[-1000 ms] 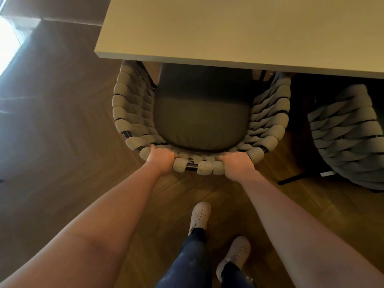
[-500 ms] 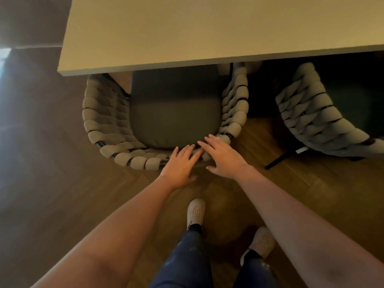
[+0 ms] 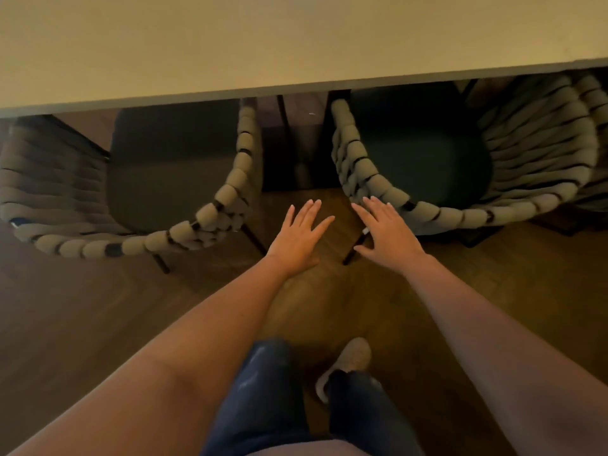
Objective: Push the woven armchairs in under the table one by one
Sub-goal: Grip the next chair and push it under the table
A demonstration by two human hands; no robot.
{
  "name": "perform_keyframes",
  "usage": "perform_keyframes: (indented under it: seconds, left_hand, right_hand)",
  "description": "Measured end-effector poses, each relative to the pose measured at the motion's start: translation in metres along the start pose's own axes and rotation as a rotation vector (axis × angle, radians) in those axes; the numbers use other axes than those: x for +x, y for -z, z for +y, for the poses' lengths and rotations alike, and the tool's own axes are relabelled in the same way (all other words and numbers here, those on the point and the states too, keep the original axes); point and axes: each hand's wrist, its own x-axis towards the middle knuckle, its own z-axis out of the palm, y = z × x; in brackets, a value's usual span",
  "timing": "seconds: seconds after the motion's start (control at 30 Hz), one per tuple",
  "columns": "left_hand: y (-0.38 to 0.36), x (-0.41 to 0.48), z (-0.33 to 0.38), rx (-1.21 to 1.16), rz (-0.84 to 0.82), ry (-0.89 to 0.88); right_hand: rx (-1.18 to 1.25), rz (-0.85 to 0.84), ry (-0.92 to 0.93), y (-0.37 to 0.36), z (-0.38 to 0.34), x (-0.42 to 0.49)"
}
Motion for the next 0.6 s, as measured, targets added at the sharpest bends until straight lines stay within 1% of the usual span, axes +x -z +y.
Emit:
perform_keyframes:
  seconds: [0.1,0.23,0.33,0.4,0.47,0.6]
  left_hand:
    - [0.011,0.025,0.053,-0.066,-0.024,0.063]
    - [0.031,0.071,0.105,-0.055,-0.071,0.024]
    - [0.036,0.114,0.125,-0.066,-0.051,0.015]
    - [0.039,0.145,0.140,-0.054,-0.059,-0.026]
    - [0.039,0.172,0.155,-0.049,-0.112,-0.064]
    - [0.040,0.208,0.179,-0.059,-0.285,-0.077]
  right_hand:
    - [-0.012,-0.030,-0.050,0.011,0.057,-0.021]
    - [-0.014,-0.085,-0.161,0.024,0.130,-0.035]
    - [-0.044,-0.127,-0.194,0.028,0.180,-0.034]
    - [-0.061,-0.152,-0.221,0.028,0.213,-0.029]
    - [-0.073,-0.165,-0.244,0.029,0.240,-0.024]
    - [-0.088,-0.205,-0.234,0.032,0.281,-0.020]
